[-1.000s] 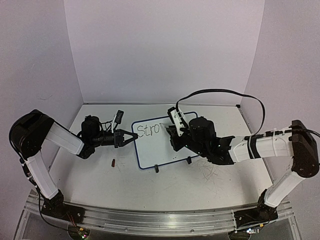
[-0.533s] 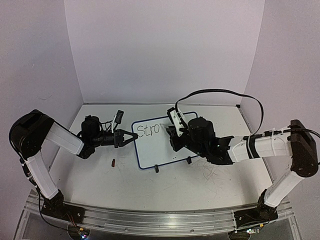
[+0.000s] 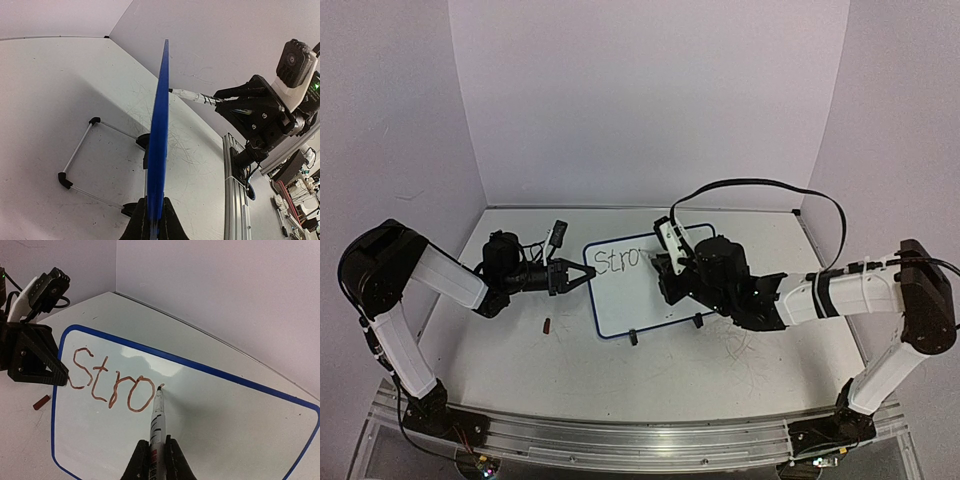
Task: Write a sentence on the whiteboard
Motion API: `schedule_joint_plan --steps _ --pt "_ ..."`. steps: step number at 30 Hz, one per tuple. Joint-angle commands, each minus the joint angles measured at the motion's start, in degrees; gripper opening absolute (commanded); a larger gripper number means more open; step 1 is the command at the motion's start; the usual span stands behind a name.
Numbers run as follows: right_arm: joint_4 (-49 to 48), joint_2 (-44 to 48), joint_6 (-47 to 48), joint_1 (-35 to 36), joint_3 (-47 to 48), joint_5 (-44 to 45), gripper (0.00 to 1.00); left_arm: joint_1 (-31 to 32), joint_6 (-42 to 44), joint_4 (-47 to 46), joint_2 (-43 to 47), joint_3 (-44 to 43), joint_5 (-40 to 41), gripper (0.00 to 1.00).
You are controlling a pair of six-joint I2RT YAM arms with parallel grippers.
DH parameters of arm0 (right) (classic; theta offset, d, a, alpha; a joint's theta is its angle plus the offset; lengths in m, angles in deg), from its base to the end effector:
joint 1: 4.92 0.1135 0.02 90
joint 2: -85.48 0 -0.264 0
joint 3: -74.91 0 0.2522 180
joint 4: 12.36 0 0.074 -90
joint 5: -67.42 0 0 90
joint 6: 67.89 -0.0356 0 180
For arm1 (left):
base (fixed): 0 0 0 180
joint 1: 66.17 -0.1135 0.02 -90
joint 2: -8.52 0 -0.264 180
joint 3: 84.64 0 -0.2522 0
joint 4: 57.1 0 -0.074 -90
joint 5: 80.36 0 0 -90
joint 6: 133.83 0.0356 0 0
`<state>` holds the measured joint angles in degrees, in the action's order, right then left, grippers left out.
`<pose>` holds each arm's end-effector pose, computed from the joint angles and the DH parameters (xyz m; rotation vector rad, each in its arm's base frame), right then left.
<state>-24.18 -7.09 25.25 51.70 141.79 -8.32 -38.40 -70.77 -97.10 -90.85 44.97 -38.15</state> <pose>0.2078 0.2995 0.2419 -0.7514 1.6653 0.4376 0.2755 -0.1749 0.1684 0.6828 1.7652 -1.3914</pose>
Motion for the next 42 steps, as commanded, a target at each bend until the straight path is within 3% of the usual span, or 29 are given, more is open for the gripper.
schedule_joint_plan --steps 1,17,42 --pt "0.49 1.0 -1.23 0.55 -0.76 1.16 0.0 0.19 0.66 0.32 1.94 -0.23 -0.69 0.0" --pt "0.89 1.34 -2.7 1.41 -2.81 1.05 0.0 0.14 0.67 0.5 1.9 -0.25 -0.7 0.0" --pt "-1.12 -0.84 -2.69 1.04 1.64 4.75 0.0 0.18 1.0 0.75 2.53 0.24 -0.68 0.0"
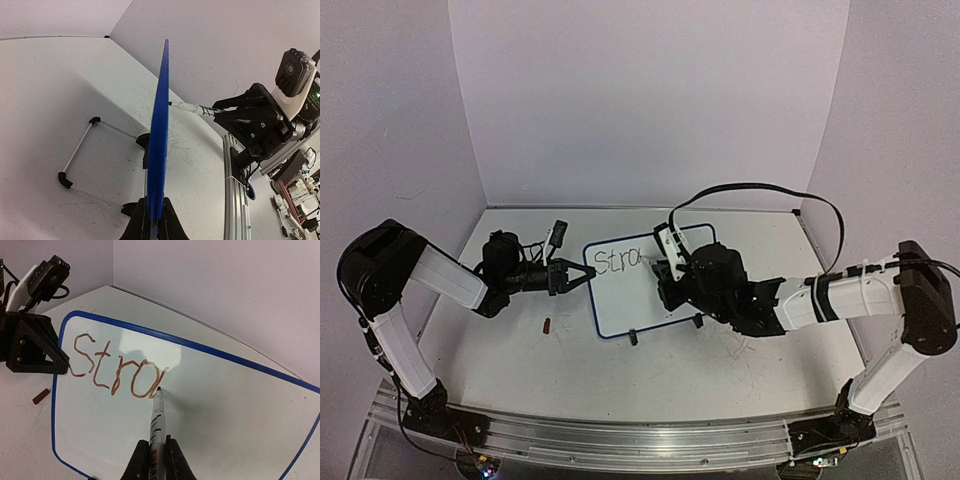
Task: Write a sentence on the whiteboard
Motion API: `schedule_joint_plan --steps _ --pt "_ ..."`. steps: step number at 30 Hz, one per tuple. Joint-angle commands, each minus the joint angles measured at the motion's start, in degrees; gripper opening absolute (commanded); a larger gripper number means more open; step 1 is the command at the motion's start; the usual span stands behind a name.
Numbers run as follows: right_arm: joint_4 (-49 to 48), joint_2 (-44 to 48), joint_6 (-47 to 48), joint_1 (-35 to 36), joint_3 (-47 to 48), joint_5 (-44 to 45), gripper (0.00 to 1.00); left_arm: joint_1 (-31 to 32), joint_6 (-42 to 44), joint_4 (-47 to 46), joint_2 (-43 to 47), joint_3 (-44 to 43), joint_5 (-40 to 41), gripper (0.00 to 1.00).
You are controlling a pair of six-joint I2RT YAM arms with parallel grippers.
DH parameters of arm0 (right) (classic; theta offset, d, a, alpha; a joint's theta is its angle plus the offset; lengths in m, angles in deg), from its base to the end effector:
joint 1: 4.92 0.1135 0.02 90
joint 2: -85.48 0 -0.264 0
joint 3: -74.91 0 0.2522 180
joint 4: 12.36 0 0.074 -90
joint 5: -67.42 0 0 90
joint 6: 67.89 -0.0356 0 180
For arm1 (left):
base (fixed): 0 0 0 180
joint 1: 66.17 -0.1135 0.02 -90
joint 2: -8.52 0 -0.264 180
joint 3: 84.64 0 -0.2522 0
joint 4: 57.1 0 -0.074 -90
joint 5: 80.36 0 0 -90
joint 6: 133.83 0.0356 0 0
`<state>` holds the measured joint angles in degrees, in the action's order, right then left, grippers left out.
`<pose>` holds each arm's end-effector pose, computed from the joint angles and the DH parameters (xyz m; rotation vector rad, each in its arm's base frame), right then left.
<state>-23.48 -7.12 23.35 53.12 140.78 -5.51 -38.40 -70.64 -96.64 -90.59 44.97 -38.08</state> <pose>0.2001 0.3010 0.2347 -0.7277 1.7026 0.4212 0.2752 -0.1747 0.1690 0.6826 1.7678 -1.3894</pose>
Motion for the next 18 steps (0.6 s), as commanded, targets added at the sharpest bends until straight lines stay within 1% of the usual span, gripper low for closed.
schedule_joint_plan --steps 1,18 --pt "-1.89 -0.9 -0.79 -0.48 2.78 2.05 0.0 0.2 0.88 0.3 2.26 0.23 -0.71 0.0" --pt "-1.22 -0.91 -0.79 -1.04 3.87 4.67 0.0 0.18 0.97 0.47 2.21 -0.03 -0.77 0.0"
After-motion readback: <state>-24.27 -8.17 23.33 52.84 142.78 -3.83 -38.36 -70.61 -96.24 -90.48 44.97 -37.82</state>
